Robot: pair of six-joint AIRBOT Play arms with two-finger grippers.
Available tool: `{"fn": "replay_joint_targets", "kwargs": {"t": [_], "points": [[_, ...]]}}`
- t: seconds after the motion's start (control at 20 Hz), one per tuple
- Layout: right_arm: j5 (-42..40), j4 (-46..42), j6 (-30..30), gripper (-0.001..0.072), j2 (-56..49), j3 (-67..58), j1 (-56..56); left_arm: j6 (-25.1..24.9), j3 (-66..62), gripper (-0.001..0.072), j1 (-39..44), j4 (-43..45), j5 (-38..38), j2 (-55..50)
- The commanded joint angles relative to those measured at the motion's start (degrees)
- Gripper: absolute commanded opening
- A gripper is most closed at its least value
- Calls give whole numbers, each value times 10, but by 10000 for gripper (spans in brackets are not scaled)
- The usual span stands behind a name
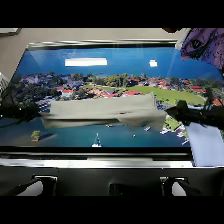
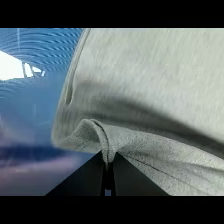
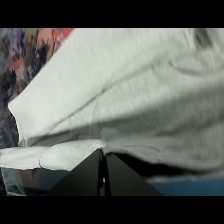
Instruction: Fold the clothes and pants, and hang the long-sleeved shirts on hangers.
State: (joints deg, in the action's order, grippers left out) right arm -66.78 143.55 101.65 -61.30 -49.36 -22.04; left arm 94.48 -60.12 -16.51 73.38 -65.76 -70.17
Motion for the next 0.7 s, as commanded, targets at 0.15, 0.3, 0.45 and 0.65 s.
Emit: {"fn": "replay_joint_targets", "kwargs": {"t": [0.15, 0.3, 0.45, 0.65], "points": [[130, -50, -16, 27, -222, -196, 105, 1, -133, 15, 26, 3, 39, -155], [130, -77, -50, 27, -294, -270, 112, -1, -187, 15, 39, 14, 39, -216], [140, -79, -65, 27, -338, -295, 112, 1, -228, 15, 52, 28, 39, -268], [139, -77, -66, 29, -377, -295, 113, 1, -242, 17, 63, 27, 38, -308]]}}
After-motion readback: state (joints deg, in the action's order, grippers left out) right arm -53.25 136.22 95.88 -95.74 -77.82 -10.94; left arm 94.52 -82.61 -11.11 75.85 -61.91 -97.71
